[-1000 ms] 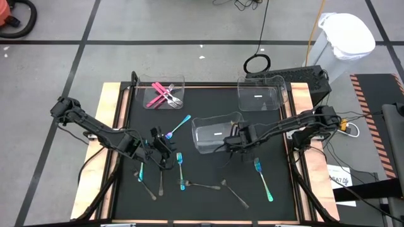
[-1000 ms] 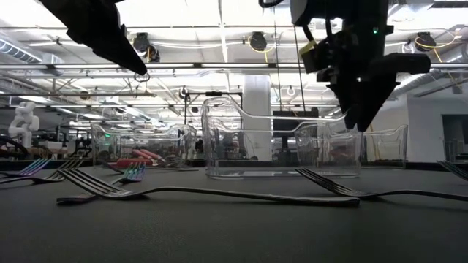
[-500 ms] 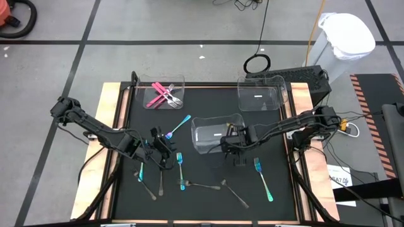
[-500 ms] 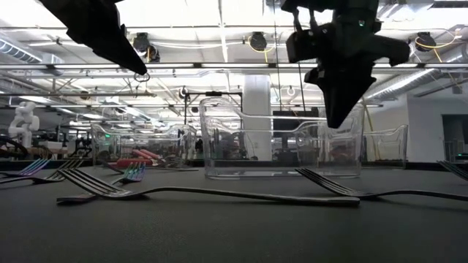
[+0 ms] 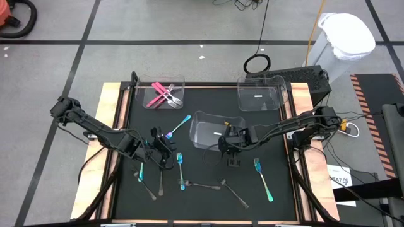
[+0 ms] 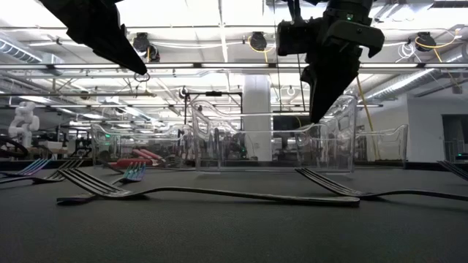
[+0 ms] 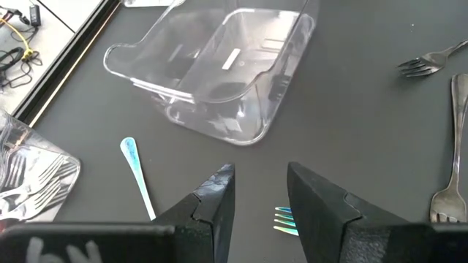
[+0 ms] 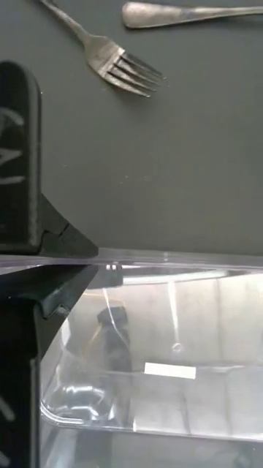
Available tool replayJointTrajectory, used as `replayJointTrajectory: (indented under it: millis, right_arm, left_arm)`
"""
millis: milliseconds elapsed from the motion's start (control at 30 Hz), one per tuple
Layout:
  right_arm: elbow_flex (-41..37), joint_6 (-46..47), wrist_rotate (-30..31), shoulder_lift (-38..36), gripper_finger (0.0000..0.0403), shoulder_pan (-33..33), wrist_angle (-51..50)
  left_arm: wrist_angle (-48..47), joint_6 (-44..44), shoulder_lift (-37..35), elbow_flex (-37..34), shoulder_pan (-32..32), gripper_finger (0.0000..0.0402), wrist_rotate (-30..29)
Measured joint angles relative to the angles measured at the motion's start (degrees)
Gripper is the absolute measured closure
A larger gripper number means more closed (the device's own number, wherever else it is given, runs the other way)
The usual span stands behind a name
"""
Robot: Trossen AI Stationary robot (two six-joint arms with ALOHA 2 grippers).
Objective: Sort silverware by color (type)
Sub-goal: Adjust the transparent bins
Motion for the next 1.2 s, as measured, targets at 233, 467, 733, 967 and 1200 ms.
replayJointTrajectory:
  millis: [233, 467, 733, 967, 1200]
  right_arm:
    - [0.0, -3.39, -0.08, 0.0, 0.0392, 1.18, 2.61]
    - [0.02, -4.36, -0.17, 0.0, 0.0385, 1.91, 3.83]
    - [0.04, -6.48, 0.34, 0.0, 0.0363, 1.9, 3.83]
    - [1.19, -5.58, 0.31, 0.0, 0.0317, 2.29, 2.79]
    - [7.39, -5.18, 0.8, 0.0, 0.0294, 4.8, -1.93]
  left_arm:
    - [0.0, 0.35, 0.0, 0.0, 0.0, 0.0275, -0.02]
    - [0.0, 0.35, 0.0, 0.0, 0.0, 0.0275, -0.02]
    - [-0.02, 0.33, 0.0, 0.0, 0.0, 0.0275, -0.02]
    - [-0.08, 0.33, 0.0, 0.0, 0.0, 0.0275, 0.0]
    - [-0.46, 2.95, 0.0, 0.0, 0.04, 0.0275, 0.02]
